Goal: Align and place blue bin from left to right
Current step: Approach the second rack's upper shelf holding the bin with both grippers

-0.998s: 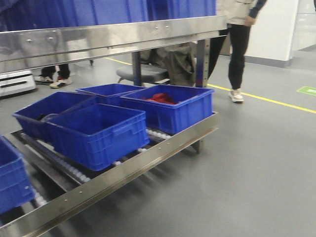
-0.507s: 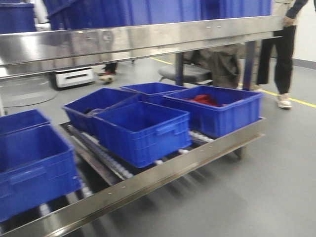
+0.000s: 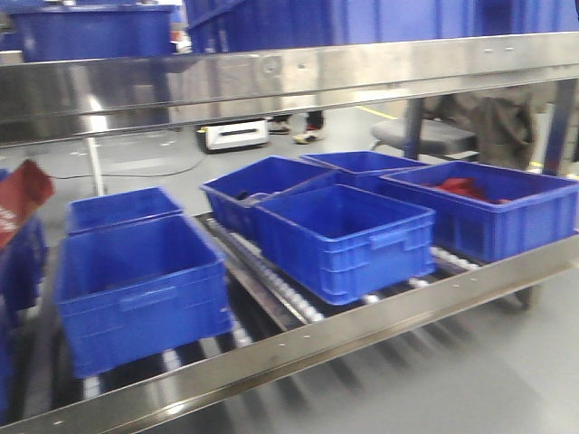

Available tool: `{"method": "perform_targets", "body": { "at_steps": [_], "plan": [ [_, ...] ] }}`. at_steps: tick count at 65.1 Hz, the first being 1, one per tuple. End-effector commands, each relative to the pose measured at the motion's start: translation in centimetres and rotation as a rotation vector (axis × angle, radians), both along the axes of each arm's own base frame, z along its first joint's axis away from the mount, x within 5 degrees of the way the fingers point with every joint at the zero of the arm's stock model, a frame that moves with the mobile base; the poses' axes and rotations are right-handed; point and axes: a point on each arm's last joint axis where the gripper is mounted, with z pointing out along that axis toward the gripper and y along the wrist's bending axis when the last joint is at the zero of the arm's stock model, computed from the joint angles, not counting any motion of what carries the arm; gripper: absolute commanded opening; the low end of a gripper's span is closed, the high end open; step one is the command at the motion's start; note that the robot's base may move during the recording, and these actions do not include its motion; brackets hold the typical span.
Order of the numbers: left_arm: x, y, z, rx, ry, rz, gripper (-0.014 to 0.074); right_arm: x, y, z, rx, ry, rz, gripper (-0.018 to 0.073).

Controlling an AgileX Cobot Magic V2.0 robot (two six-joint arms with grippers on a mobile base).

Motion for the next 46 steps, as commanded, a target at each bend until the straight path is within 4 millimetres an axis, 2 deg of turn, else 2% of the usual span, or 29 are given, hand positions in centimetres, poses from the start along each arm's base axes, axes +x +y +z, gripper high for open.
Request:
{"method": "perform_targets", "body": {
  "at_steps": [1, 46],
  "plan": [
    [-0.58, 0.05, 1.66, -0.012, -0.104, -0.031, -0.0008, -0.2, -0.1, 2.64, 0.011, -0.219, 0.011, -0.008],
    [-0.58, 0.05, 1.66, -0.012, -0.104, -0.031, -0.0008, -0.2, -0.1, 2.64, 0.011, -0.219, 0.011, -0.008]
  ]
}}
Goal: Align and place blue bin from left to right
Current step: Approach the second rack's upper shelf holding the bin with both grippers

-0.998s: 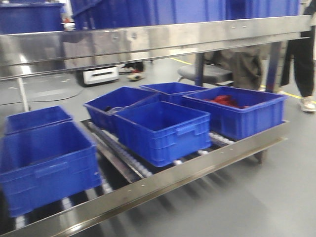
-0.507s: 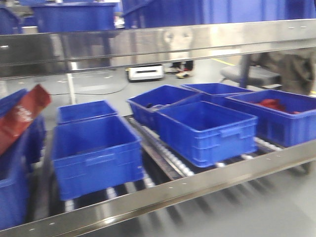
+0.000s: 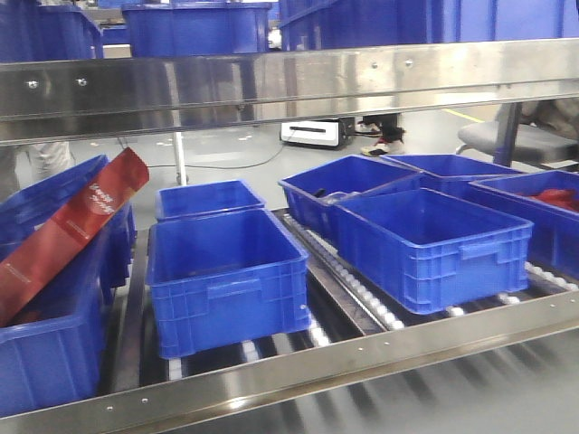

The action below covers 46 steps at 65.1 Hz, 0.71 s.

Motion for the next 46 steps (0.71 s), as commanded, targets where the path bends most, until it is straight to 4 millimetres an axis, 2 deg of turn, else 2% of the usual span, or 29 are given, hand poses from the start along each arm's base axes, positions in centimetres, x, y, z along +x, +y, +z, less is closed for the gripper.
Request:
{"method": "perform_targets", "body": {
  "at_steps": [1, 46],
  "plan": [
    [-0.57, 0.02, 1.68, -0.015, -0.107, -0.033, -0.0008, -0.19, -0.1, 2.66, 0.012, -0.221, 0.011, -0.008],
    [-0.57, 0.02, 1.68, -0.015, -0.107, -0.033, -0.0008, -0.19, -0.1, 2.66, 0.012, -0.221, 0.011, -0.008]
  ]
}}
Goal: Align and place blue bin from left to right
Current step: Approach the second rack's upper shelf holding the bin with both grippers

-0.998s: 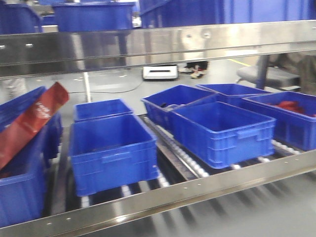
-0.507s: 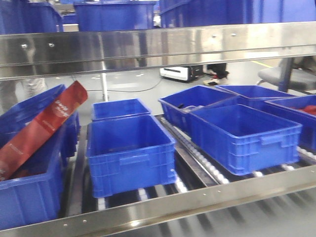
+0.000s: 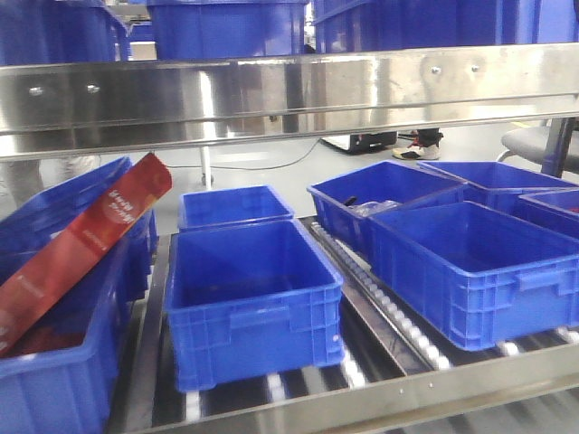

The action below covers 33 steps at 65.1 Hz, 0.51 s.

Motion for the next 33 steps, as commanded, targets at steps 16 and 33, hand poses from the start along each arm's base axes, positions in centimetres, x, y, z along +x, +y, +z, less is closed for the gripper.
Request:
{"method": "perform_targets", "body": {
  "at_steps": [16, 33],
  "plan": [
    [-0.57, 0.02, 1.68, -0.015, -0.107, -0.033, -0.0008, -0.19, -0.1, 2.66, 0.012, -0.221, 0.011, -0.008],
    [-0.57, 0.02, 1.68, -0.015, -0.107, -0.033, -0.0008, -0.19, -0.1, 2.66, 0.012, -0.221, 0.011, -0.008]
  ]
}}
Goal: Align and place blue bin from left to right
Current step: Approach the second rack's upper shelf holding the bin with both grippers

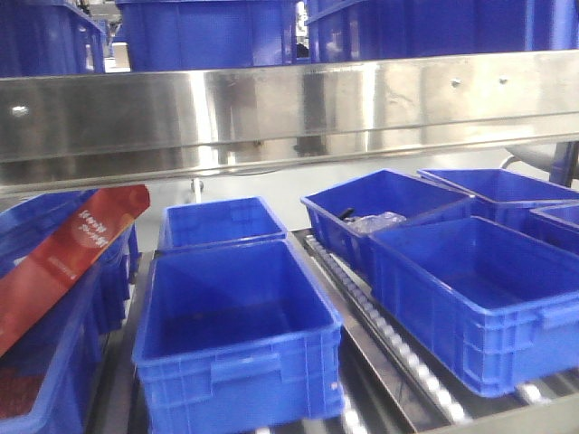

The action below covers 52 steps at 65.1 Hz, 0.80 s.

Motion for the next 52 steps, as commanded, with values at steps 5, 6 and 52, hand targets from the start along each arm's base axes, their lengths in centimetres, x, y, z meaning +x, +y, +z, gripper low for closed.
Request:
{"method": "perform_targets", "body": {
  "at_steps": [5, 6, 52],
  "plan": [
    [-0.58, 0.03, 1.67, -0.014, -0.105, -0.033, -0.0008, -0.19, -0.1, 2.66, 0.012, -0.221, 0.011, -0.008],
    [-0.58, 0.03, 1.67, -0.014, -0.105, -0.033, -0.0008, -0.19, -0.1, 2.66, 0.012, -0.221, 0.011, -0.008],
    [-0.58, 0.03, 1.67, -0.014, -0.105, -0.033, -0.0008, -0.19, -0.1, 2.66, 0.012, -0.221, 0.011, -0.008]
  ]
}}
